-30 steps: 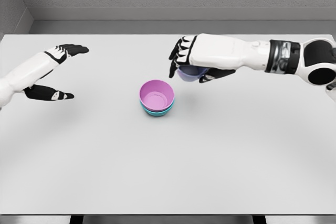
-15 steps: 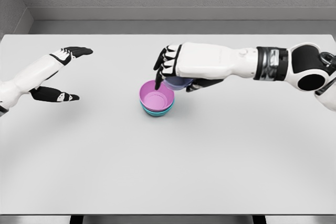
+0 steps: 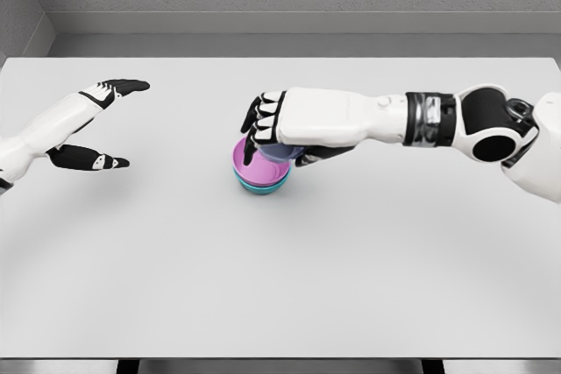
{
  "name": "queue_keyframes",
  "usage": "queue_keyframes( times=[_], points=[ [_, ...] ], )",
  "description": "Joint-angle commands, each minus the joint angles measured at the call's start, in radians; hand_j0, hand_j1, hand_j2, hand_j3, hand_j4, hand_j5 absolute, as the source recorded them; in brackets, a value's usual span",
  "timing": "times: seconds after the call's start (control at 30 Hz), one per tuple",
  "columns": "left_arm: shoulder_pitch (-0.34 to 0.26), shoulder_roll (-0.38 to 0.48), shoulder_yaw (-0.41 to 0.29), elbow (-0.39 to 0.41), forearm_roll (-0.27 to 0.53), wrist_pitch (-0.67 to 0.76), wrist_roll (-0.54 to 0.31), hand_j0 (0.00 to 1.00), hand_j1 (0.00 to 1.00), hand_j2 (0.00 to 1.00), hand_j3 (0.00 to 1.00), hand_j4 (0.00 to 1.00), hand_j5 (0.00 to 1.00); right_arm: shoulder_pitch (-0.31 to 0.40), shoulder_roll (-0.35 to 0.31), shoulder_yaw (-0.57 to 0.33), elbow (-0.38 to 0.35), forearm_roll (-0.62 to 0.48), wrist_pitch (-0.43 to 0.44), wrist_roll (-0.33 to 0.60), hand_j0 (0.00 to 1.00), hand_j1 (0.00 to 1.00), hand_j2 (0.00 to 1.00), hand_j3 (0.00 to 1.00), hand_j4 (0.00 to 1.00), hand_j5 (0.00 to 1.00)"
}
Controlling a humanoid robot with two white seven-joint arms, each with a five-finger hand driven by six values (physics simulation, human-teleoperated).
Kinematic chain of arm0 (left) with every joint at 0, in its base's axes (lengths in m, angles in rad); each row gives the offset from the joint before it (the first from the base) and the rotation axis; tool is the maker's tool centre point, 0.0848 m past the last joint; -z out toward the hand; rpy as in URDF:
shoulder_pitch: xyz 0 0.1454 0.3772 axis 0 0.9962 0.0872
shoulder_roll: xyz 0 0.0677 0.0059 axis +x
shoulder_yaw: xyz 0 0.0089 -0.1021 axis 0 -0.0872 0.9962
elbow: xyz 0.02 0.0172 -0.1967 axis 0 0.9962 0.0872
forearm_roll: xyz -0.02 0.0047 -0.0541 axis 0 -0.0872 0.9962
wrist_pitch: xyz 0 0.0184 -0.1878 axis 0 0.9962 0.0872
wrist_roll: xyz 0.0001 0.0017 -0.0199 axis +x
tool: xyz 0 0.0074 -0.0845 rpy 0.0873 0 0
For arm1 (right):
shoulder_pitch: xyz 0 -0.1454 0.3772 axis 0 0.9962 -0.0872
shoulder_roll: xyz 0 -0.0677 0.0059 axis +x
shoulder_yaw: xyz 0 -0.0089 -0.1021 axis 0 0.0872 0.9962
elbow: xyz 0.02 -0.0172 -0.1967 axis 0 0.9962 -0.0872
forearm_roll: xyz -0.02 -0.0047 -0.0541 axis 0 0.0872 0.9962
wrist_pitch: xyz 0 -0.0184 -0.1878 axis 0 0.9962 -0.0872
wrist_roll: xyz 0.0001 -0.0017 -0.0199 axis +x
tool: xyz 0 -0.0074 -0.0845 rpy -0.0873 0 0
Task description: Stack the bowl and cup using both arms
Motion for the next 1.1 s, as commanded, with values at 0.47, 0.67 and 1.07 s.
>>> queue_keyframes(
  times=[0.47,0.67,1.07],
  points=[
    [0.0,-0.002,0.0,0.007,0.008,0.002,0.001,1.0,1.0,1.0,1.0,1.0,1.0,0.011,0.071,0.001,0.068,0.025,0.002,-0.001,0.64,0.64,0.64,0.64,0.64,0.64],
    [0.0,-0.002,0.0,0.007,0.008,0.002,-0.001,1.0,1.0,1.0,1.0,1.0,1.0,0.021,0.091,0.002,0.091,0.04,0.002,-0.001,0.65,0.65,0.65,0.65,0.65,0.65],
    [0.0,-0.004,0.0,0.007,0.008,0.002,0.001,1.0,1.0,1.0,1.0,1.0,1.0,0.025,0.106,0.017,0.116,0.046,0.002,-0.001,0.7,0.7,0.7,0.7,0.7,0.7]
  ],
)
